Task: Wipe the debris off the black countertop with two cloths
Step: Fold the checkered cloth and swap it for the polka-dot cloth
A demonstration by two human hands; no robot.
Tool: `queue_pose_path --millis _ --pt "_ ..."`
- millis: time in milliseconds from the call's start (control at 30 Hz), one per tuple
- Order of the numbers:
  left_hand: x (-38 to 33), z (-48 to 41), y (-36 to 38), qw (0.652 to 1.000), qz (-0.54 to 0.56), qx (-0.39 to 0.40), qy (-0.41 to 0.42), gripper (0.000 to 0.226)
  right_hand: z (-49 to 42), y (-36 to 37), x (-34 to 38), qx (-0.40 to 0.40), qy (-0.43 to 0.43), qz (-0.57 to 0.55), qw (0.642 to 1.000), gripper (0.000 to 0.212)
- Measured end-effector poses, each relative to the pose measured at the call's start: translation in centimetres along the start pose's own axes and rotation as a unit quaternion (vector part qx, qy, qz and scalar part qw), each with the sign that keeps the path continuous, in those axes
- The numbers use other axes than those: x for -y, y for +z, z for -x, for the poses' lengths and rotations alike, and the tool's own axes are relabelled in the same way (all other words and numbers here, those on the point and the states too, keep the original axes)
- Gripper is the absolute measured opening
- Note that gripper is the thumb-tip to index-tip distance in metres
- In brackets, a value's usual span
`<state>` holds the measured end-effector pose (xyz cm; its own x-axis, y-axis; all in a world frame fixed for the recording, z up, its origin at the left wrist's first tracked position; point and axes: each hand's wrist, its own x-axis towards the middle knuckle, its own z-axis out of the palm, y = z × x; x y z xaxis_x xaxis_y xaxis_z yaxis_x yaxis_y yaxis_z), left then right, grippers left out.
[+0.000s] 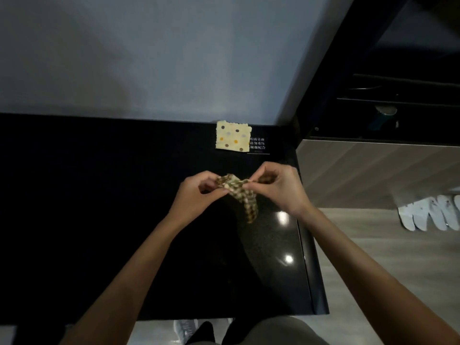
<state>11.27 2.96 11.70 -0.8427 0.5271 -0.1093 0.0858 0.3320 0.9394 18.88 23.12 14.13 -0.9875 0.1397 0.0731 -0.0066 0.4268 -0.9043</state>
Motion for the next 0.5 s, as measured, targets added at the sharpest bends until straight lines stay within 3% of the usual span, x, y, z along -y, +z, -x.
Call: queue_pose_path --millis 167,267,333,433,500 --pt "1.1 3.4 -5.6 0.990 -0.120 -0.076 0.004 0.009 0.8 0.8 4.3 -0.115 -0.054 0.133 0.983 0.011" --pt "1.7 4.9 -8.4 0.981 -0.175 -0.086 0.016 0.016 1.1 1.8 7.1 -0.101 -0.101 0.205 0.968 0.014" --pt "1.0 5.3 -9.4 0.979 -0.180 -0.065 0.062 0.031 1.2 2.8 9.2 -0.052 -0.149 0.221 0.962 0.012" --pt "-1.8 5.8 -10.1 0.991 -0.089 0.030 0.097 0.072 1.0 4.1 12.2 -0.018 -0.204 0.234 0.950 0.009" --pt "-3.2 6.1 -10.2 0.986 -0.068 0.092 0.124 0.074 1.0 4.6 13.8 -0.010 -0.223 0.225 0.948 0.009"
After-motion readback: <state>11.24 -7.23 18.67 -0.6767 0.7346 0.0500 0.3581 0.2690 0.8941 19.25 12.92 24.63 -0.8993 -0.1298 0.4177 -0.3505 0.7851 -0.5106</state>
